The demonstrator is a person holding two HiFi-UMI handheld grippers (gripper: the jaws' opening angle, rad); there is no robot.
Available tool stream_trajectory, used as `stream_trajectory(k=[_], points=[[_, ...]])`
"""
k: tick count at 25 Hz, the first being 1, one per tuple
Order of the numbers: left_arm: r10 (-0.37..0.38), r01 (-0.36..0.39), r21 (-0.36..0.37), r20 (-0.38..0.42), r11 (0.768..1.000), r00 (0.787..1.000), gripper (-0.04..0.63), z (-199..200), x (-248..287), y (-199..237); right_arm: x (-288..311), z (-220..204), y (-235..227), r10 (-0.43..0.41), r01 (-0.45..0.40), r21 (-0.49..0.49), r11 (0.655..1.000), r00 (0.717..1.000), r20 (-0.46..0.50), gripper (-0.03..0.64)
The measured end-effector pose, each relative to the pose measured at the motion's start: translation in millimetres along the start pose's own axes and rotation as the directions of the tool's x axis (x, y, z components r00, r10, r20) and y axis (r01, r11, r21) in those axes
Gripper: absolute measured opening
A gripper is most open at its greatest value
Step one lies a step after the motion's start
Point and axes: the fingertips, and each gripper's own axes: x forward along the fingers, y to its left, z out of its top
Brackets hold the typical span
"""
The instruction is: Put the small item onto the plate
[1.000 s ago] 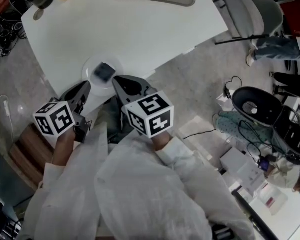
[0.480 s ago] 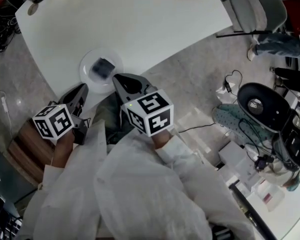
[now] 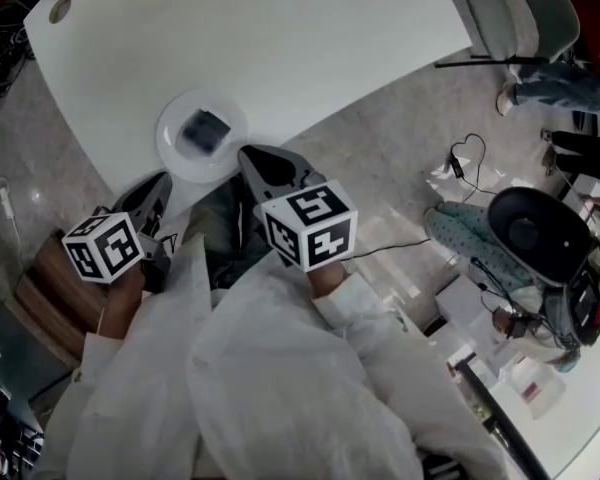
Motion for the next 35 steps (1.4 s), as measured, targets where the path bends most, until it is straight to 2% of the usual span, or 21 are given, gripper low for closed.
stream_trajectory(k=[8,15,24,31,33,35], points=[[-0.014,0.014,-0.034,0.008,0.999,1.000,0.012,2.3,1.6,2.1,-2.4,-15.3,-6.5,-0.011,0.012,0.035,0.999,0.999,-0.035,0.017],[-0.053,0.054,-0.077,0.012,0.996,0.999,0.012,3.4,0.2,-2.3,-0.7,-20.6,-2.1,0.020,-0.015,0.074,0.997,0.998,-0.065,0.017],[-0.034,0.034,-0.093,-0.003,0.995,0.999,0.015,3.0,1.6,-1.6,2.2,-23.0,2.3,0.039,-0.032,0.088,0.996,0.996,-0.075,0.018],[-0.045,0.045,-0.112,0.004,0.993,0.999,0.015,3.8,1.1,-3.4,0.9,-21.2,3.1,0.033,-0.027,0.087,0.996,0.997,-0.070,0.020],[-0.042,0.042,-0.121,0.004,0.992,0.999,0.022,3.2,-0.1,-1.9,0.8,-21.7,2.8,0.028,-0.022,0.093,0.995,0.997,-0.071,0.024],[-0.040,0.040,-0.125,0.001,0.991,0.999,0.050,2.8,-0.3,-1.4,1.3,-23.3,3.6,0.031,-0.023,0.099,0.995,0.996,-0.079,0.069]])
